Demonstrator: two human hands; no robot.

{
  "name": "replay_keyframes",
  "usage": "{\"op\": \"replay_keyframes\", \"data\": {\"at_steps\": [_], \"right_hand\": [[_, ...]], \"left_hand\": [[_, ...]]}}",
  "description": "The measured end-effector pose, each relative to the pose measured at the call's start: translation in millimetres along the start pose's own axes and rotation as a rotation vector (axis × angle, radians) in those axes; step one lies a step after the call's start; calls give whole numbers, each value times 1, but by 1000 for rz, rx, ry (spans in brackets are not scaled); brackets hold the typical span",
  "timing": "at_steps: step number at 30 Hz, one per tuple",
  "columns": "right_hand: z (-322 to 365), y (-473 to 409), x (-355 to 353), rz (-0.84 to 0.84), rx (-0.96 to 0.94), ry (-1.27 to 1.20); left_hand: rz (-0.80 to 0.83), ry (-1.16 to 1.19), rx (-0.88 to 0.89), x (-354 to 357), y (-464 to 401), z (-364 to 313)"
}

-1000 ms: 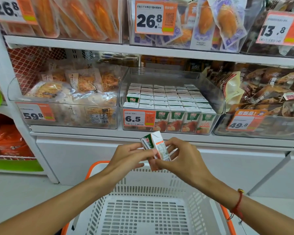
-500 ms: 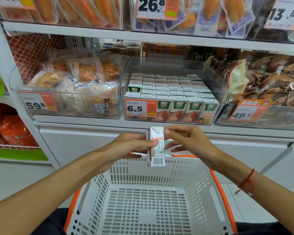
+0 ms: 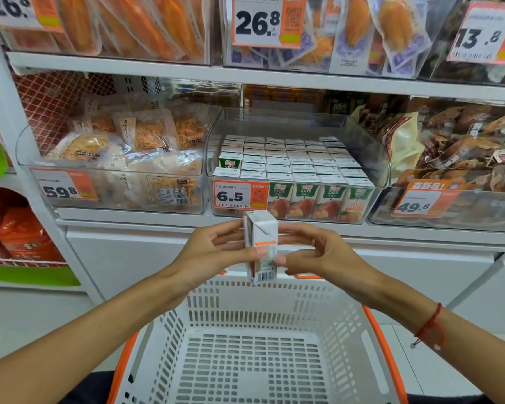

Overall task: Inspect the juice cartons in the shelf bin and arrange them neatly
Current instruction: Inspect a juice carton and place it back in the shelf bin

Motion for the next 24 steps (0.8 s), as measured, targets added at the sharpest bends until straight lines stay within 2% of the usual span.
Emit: {"op": "replay_keyframes", "data": {"at_steps": [5, 10, 13, 16, 19, 22, 24], "right_hand": [[15, 7, -4, -72, -215, 120], [20, 11, -3, -110, -330, 183], [20, 11, 0, -125, -355, 219], [20, 12, 0, -138, -365, 259], [21, 14, 0, -170, -409, 381], [21, 16, 1, -146, -563, 745], [15, 14, 2, -59, -532, 887]], "left_hand": [[7, -142, 300, 7, 3, -9], [-99, -296, 472, 5, 7, -14], [-116, -308, 499, 6, 9, -14], [-85, -300, 466, 6, 7, -14], [24, -225, 314, 5, 4, -8], [77, -107, 131, 5, 3, -1], [83, -22, 31, 4, 2, 2]]}}
Point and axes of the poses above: each hand's wrist, its own y-axis away from the middle knuckle, its own x-axis out of the palm, z = x × y, the point moved 3 cm from there along -y, towards the middle knuckle
